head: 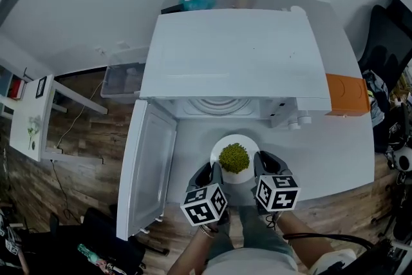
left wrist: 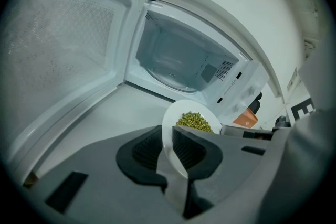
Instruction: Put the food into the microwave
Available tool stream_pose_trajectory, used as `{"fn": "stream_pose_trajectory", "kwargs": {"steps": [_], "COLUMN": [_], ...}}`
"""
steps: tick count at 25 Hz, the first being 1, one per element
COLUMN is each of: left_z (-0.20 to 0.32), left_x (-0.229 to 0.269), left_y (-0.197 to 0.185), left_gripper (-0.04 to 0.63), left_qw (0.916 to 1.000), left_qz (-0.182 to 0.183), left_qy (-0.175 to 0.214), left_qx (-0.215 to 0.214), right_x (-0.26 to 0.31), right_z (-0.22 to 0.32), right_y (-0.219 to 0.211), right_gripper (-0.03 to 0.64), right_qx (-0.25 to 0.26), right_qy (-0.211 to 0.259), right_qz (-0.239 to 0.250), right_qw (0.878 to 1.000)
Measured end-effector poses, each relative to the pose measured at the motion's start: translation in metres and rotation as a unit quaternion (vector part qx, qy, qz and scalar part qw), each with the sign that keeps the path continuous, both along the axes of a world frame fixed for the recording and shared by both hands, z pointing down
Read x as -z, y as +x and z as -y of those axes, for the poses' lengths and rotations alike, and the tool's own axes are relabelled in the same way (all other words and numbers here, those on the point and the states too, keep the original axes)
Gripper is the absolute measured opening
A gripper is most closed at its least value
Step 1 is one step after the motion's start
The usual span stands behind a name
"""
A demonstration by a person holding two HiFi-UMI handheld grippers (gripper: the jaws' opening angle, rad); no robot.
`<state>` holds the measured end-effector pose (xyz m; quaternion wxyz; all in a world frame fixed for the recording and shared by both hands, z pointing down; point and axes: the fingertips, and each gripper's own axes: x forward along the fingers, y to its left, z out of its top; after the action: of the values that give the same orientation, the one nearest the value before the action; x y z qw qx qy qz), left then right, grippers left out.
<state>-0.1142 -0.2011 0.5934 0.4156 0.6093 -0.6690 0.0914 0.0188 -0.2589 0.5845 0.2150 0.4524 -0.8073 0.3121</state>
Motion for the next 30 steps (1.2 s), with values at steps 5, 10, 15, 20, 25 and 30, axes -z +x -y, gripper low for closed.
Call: {"fn": "stream_pose_trajectory", "kwargs": {"steps": [5, 10, 15, 20, 25, 30], "left_z": [0.000, 0.001, 0.004, 0.011, 0.021, 0.030], "left_x": [0.003, 0.004, 0.005, 0.008, 0.013, 0.016], "left_y": [-0.005, -0.011, -0.018, -0.024, -0.030, -0.036], "left_gripper": [0.064, 0.064, 0.064, 0.064, 0.064, 0.064], "left_qw": [1.0000, 1.0000, 0.9999, 0.9998, 0.9997, 0.9997], "left_qz": [-0.002, -0.004, -0.005, -0.005, -0.003, -0.002], "left_qy": [0.001, 0.001, 0.002, 0.007, 0.013, 0.017], "left_qx": [0.001, 0.008, 0.013, 0.017, 0.018, 0.019], "right_x": [0.004, 0.007, 0.008, 0.013, 0.018, 0.020], "right_z": [0.002, 0.005, 0.009, 0.018, 0.027, 0.035], "right_y": [-0.006, -0.012, -0.020, -0.026, -0.032, -0.038], "right_gripper": [0.055, 0.055, 0.055, 0.055, 0.055, 0.055], "right_qx": [0.005, 0.009, 0.012, 0.013, 0.014, 0.014], "right_qy": [0.003, 0.006, 0.008, 0.013, 0.019, 0.021], "right_qz": [0.000, 0.001, 0.003, 0.005, 0.007, 0.009], "right_qw": [1.000, 1.000, 1.000, 1.000, 1.000, 1.000]}}
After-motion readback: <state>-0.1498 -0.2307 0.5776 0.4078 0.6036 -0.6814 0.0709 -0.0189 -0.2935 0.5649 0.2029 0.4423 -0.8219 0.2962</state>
